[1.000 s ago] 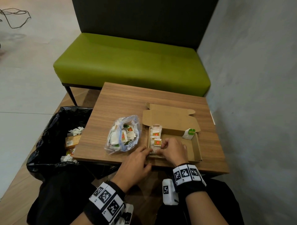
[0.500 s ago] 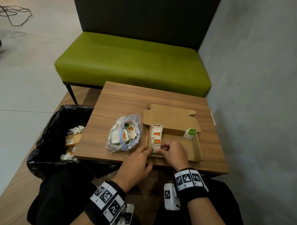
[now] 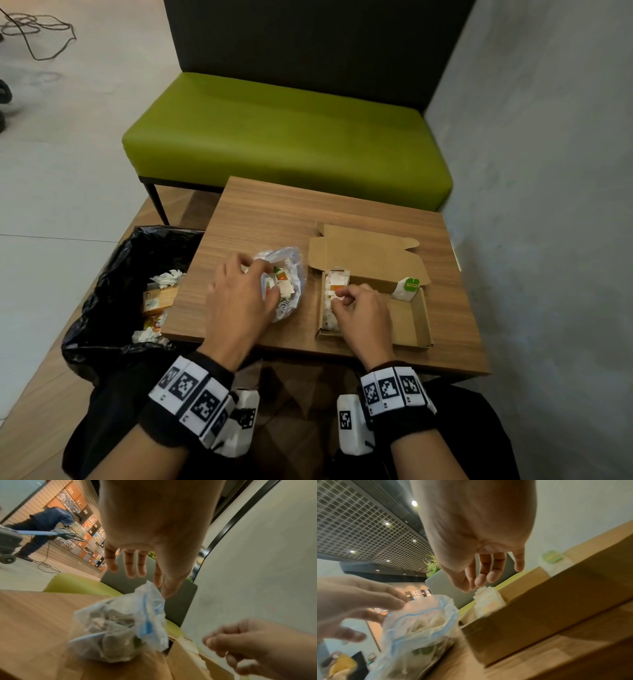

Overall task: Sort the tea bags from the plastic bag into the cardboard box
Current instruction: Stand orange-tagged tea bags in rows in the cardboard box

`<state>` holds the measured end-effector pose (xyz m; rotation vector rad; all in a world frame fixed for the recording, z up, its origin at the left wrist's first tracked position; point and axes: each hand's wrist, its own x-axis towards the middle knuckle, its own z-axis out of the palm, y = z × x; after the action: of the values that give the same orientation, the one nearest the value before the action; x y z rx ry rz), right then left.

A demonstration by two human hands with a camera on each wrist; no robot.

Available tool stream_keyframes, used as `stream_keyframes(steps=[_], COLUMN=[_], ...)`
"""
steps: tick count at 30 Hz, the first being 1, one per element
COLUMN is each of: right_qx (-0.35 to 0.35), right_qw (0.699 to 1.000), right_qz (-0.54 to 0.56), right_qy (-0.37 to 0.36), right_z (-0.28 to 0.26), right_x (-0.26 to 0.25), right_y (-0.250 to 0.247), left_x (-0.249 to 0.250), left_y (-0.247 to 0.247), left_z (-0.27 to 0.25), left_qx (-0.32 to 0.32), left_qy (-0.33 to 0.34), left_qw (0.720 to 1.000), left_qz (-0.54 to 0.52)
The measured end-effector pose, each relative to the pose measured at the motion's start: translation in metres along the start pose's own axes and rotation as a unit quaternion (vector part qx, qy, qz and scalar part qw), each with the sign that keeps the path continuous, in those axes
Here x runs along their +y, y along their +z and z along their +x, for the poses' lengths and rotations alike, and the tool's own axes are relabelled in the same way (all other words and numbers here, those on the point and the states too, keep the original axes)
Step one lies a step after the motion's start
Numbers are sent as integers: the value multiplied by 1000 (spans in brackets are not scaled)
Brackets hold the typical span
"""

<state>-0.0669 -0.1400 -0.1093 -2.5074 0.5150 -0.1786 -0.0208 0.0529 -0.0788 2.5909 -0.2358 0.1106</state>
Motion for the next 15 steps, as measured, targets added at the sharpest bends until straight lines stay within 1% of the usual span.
stream_keyframes(steps=[2,4,6,11,15], right_qx=[-2,-25,-55,-147,-185], right_qw=[999,998,995,986,977], right_qz=[25,48,68,79,106], right_qy=[-24,-43,-53,-25,1], right_z=[-1,-1,0,8,9], right_x=[-17,-35,-51,-74,-83], right_y=[3,8,15,29,33], left_x=[-10,-14,-18,-25,-26], left_y=[1,3,5,10,8], left_z=[3,1,-2,-7,-8], left_qx=[-45,-62,-60,-45,-48], left_qy=[-7,-1,7,22,30], left_qw=[999,998,998,996,992], left_qz=[3,-13,-34,-78,-110])
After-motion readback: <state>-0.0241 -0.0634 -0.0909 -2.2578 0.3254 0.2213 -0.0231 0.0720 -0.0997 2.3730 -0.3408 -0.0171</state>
